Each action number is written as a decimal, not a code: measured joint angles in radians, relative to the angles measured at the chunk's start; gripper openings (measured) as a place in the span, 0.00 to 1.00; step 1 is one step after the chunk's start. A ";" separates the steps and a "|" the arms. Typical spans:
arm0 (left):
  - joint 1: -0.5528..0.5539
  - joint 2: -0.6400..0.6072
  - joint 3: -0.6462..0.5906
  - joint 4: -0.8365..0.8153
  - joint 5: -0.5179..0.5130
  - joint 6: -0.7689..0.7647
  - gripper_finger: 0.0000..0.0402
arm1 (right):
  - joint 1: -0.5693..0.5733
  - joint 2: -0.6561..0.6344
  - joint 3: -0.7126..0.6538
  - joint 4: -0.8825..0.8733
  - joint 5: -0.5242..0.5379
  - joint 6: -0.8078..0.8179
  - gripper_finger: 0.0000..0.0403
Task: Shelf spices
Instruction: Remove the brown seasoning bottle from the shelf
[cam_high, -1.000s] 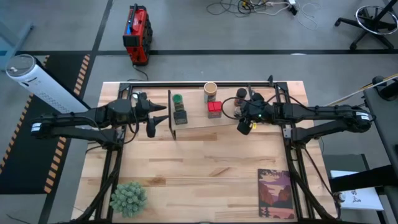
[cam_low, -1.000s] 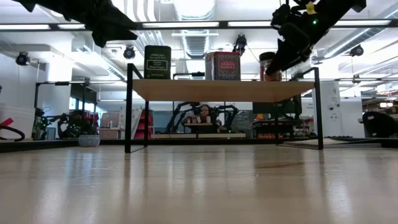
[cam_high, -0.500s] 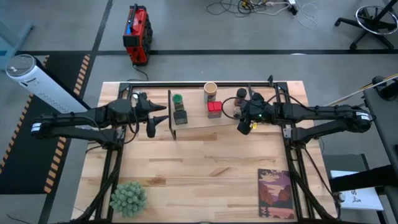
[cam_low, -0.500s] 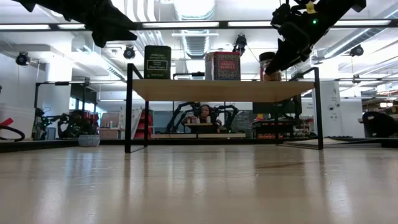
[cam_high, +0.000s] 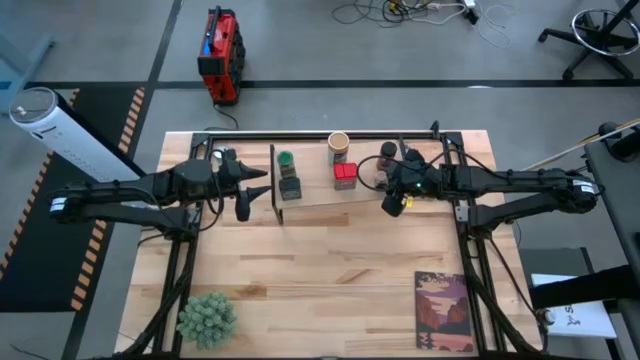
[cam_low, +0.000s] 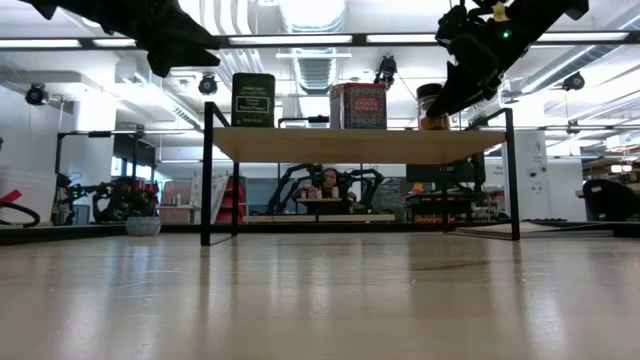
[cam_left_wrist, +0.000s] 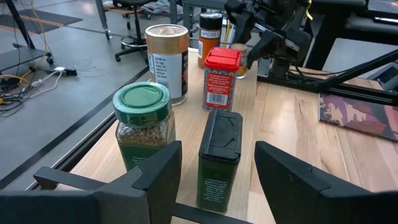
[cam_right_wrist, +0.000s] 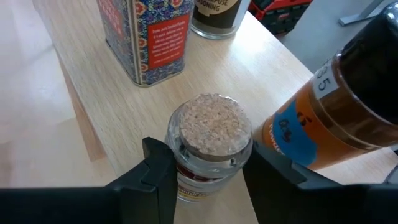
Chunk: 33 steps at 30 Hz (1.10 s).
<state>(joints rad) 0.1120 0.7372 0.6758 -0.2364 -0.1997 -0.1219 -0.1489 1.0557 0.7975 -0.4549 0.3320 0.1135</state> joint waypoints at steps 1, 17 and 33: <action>0.000 0.000 0.000 -0.001 0.000 -0.001 0.48 | 0.000 0.000 0.000 0.000 -0.001 0.004 0.36; 0.000 0.000 0.000 -0.005 0.000 -0.003 0.48 | 0.000 -0.003 0.030 0.025 -0.028 -0.032 0.62; 0.000 0.000 0.000 -0.001 0.000 -0.003 0.48 | 0.000 0.008 0.034 0.037 -0.026 -0.071 0.56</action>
<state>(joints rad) 0.1120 0.7372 0.6758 -0.2377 -0.1997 -0.1249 -0.1493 1.0641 0.8310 -0.4183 0.3058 0.0422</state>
